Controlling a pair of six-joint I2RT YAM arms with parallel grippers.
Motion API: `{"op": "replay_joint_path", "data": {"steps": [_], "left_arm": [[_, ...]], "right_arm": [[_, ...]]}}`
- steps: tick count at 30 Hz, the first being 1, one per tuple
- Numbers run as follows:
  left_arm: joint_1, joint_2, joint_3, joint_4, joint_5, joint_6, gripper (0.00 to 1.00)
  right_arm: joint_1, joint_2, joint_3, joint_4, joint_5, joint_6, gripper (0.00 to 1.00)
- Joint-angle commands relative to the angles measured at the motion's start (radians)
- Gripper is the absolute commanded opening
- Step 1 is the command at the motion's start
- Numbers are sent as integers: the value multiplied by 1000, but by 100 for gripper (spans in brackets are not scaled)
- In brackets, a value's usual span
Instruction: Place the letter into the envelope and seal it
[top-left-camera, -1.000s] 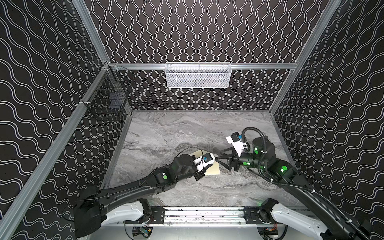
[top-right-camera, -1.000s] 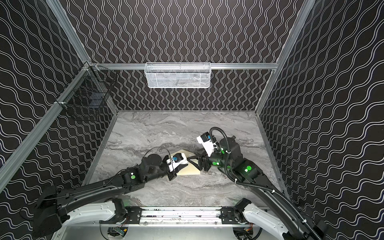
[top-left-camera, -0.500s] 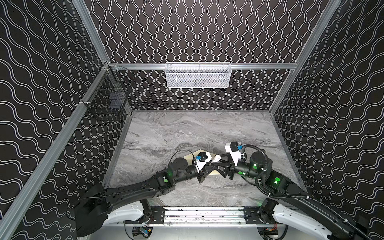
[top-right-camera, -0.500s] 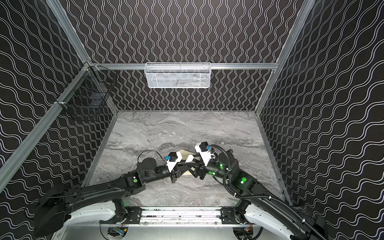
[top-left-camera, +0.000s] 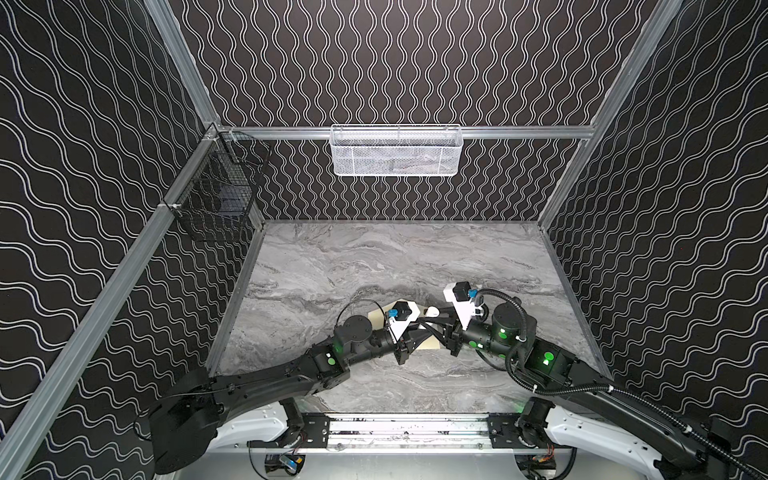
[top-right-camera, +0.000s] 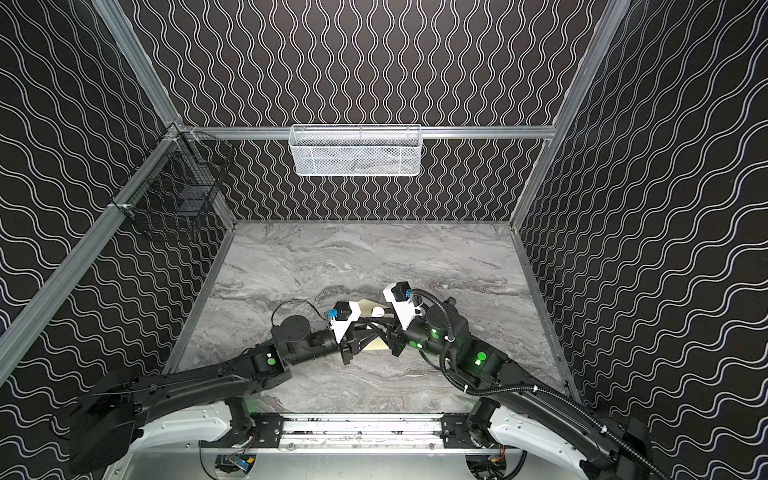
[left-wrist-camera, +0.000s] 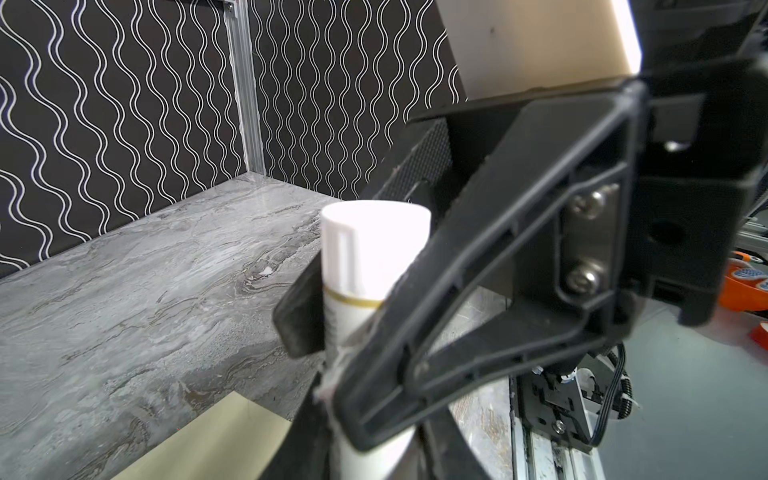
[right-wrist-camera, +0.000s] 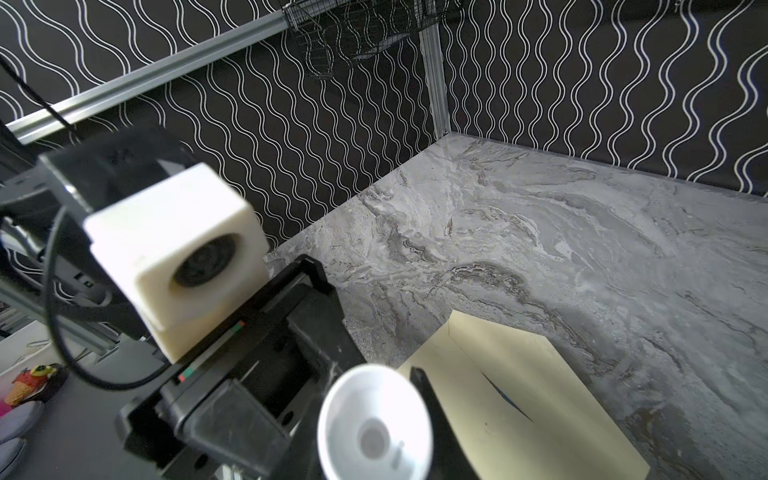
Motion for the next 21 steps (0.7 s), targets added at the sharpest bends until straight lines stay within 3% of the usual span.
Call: {"op": "replay_joint_path", "data": {"steps": [1, 3, 9, 14, 21], "left_arm": [[9, -22, 19, -42, -70, 2, 66], [14, -67, -12, -103, -178, -26, 80], [67, -157, -37, -394, -349, -179, 63], [107, -79, -45, -526, -340, -306, 55], [192, 72, -8, -555, -232, -352, 47]], "right_arm": [[1, 12, 4, -18, 85, -38, 0], [-10, 16, -24, 12, 142, -57, 0], [-31, 110, -64, 120, 230, -87, 0], [-31, 181, -115, 240, 232, -129, 0], [-32, 277, -171, 420, 242, -138, 0]]}}
